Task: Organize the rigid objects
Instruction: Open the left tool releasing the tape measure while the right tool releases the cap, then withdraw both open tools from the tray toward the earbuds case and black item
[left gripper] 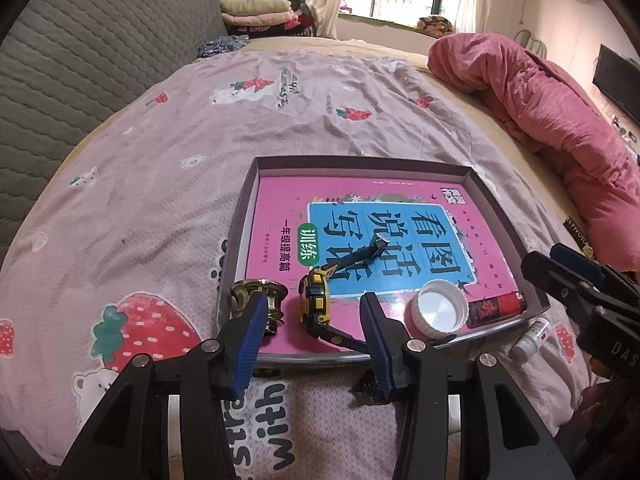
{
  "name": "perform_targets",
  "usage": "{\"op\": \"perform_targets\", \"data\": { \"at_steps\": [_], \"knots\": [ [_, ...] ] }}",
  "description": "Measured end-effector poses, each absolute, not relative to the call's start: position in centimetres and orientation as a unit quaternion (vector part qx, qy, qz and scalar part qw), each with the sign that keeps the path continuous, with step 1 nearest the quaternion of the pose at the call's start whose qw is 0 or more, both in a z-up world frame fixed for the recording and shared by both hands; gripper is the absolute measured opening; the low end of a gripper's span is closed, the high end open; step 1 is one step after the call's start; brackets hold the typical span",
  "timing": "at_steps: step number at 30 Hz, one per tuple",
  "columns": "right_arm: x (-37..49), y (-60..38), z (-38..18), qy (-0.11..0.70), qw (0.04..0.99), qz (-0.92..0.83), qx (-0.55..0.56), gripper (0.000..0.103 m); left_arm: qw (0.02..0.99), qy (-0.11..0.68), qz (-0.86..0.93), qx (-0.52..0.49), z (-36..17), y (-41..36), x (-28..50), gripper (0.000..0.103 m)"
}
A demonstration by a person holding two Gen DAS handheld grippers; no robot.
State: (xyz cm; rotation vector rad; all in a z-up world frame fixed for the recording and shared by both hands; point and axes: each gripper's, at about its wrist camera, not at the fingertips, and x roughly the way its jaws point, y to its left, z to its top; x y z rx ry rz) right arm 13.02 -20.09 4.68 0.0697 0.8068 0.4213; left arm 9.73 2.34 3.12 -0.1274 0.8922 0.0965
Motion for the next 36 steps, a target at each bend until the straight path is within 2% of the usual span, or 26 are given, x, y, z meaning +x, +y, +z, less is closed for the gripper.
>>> {"op": "perform_targets", "data": {
  "at_steps": [20,36],
  "knots": [
    [10.7,-22.5,6.7,0.368,0.908,0.194,0.040,0.067,0.903,0.425,0.034,-0.055,4.9,1.4,7.5,0.051],
    [7.9,-20.9,6.2,0.372,0.901,0.225,0.011,0.067,0.898,0.435,0.026,-0.056,4.8,1.1,6.3,0.051]
  ]
}}
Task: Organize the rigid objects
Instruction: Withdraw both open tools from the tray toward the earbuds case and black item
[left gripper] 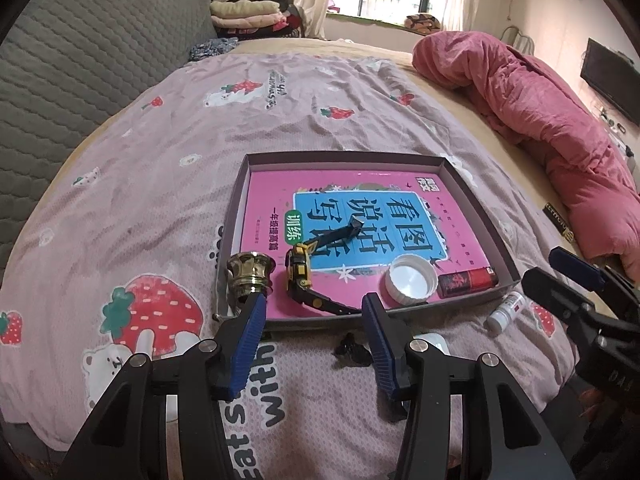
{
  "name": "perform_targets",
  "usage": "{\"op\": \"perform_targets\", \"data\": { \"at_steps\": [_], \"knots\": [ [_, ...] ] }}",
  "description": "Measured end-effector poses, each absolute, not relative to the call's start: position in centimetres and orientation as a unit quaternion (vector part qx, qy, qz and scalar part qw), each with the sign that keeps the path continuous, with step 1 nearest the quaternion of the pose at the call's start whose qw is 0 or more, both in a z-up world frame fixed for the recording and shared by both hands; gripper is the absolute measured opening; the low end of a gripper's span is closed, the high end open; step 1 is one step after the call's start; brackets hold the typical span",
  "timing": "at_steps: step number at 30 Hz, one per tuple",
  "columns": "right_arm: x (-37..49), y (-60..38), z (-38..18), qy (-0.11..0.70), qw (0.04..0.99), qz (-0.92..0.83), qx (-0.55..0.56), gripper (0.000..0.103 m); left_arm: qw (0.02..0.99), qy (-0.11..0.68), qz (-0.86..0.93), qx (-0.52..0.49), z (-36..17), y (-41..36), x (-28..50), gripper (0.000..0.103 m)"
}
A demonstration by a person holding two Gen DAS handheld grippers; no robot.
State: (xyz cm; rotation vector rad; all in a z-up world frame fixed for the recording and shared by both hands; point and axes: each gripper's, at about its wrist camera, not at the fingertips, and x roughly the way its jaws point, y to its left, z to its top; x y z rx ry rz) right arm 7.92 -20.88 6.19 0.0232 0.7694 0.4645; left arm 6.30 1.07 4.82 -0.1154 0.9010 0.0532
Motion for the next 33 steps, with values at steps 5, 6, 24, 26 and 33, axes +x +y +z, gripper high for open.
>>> {"op": "perform_targets", "data": {
  "at_steps": [5,6,24,26,33],
  "knots": [
    [7.3,-20.5,5.9,0.377,0.896,0.236,0.007,0.067,0.892,0.447,0.015,-0.060,4.2,0.6,6.0,0.052],
    [7.2,-20.4,5.8,0.377,0.896,0.236,0.005,0.067,0.890,0.452,0.012,-0.065,4.0,0.6,5.9,0.052],
    [5.8,-20.5,4.7,0.390,0.888,0.242,-0.010,0.067,0.874,0.482,0.000,-0.059,2.4,-0.3,4.8,0.052],
    [5.6,-20.5,4.5,0.392,0.887,0.242,-0.015,0.067,0.873,0.484,-0.002,-0.058,2.2,-0.4,4.7,0.052],
    [4.9,-20.4,4.1,0.398,0.883,0.248,-0.023,0.067,0.866,0.497,-0.015,-0.052,1.5,-1.2,4.3,0.052]
  ]
}}
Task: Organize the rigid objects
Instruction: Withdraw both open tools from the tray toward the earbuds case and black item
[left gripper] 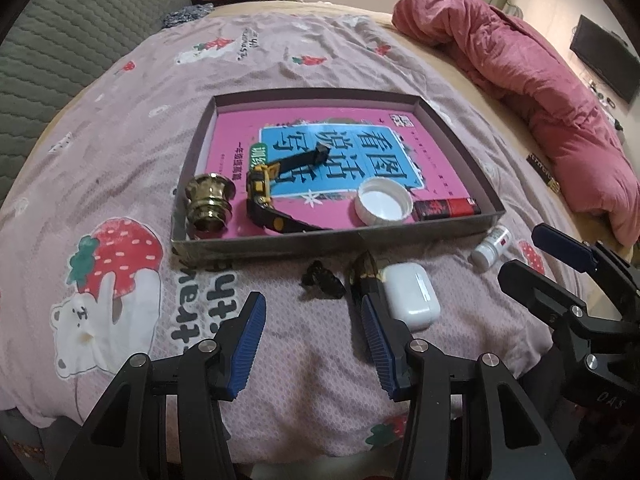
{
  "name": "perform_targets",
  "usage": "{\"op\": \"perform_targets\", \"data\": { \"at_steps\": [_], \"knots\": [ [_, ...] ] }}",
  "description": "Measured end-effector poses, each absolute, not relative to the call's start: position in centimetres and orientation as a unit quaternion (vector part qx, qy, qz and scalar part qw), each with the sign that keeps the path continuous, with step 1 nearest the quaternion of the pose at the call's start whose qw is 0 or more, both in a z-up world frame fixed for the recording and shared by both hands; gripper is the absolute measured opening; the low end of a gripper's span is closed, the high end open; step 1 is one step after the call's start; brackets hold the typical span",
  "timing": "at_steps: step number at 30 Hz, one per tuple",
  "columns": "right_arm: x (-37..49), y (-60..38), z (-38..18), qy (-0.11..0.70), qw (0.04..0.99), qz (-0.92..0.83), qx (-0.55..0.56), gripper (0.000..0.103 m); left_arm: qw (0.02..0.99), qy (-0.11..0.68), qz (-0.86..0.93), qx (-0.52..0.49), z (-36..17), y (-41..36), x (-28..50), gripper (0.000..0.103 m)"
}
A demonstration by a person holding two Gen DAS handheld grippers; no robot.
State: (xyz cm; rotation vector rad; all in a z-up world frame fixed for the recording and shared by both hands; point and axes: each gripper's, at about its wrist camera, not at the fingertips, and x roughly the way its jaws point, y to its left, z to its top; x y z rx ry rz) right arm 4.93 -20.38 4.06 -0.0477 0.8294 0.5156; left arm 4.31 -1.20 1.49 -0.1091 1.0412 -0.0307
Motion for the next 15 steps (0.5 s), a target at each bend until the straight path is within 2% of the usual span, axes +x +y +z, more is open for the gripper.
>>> {"op": "perform_targets", "data": {
  "at_steps": [15],
  "knots": [
    [3.6,-19.9,3.1,0.410,0.875,0.255,-0.041,0.067,0.852,0.520,-0.035,-0.047,0.4,-2.3,3.6,0.052]
  ]
}}
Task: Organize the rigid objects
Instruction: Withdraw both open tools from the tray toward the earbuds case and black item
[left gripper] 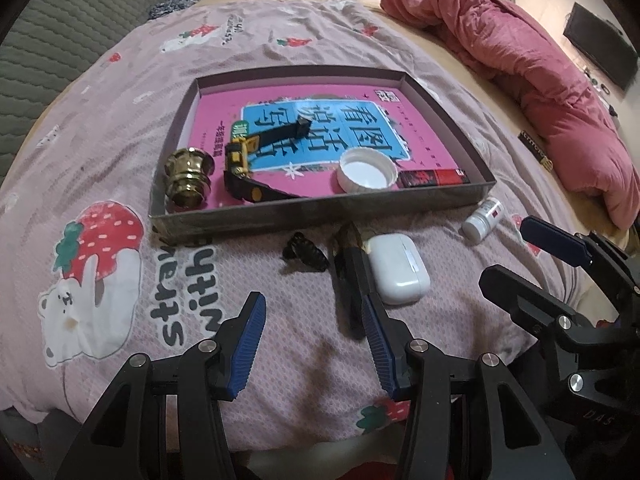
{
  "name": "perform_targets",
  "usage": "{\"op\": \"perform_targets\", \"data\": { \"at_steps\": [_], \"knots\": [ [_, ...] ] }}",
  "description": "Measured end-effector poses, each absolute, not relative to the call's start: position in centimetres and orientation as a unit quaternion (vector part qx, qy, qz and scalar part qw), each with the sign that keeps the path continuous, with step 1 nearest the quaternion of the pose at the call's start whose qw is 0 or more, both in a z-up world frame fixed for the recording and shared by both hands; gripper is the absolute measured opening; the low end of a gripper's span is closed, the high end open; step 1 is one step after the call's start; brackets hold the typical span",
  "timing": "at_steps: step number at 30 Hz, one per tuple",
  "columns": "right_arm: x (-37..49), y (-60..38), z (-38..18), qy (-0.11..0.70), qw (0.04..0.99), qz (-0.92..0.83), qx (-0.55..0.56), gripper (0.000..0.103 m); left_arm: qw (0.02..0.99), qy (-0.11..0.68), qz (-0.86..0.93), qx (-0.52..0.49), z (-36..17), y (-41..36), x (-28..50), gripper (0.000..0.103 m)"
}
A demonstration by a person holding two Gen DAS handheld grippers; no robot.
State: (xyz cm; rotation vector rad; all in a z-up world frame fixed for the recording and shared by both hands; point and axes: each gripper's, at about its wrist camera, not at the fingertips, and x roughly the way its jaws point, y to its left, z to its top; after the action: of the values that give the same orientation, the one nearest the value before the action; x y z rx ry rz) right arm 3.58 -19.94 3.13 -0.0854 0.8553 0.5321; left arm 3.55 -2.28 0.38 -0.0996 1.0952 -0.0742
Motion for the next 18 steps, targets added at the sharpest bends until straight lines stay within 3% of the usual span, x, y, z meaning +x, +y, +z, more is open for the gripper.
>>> {"op": "perform_targets", "data": {
  "at_steps": [18],
  "knots": [
    [4.5,-22.6,1.8,0.426,0.880,0.210,-0.012,0.067,0.842,0.536,-0.048,-0.049,-1.0,-3.0,3.5,0.052]
  ]
}}
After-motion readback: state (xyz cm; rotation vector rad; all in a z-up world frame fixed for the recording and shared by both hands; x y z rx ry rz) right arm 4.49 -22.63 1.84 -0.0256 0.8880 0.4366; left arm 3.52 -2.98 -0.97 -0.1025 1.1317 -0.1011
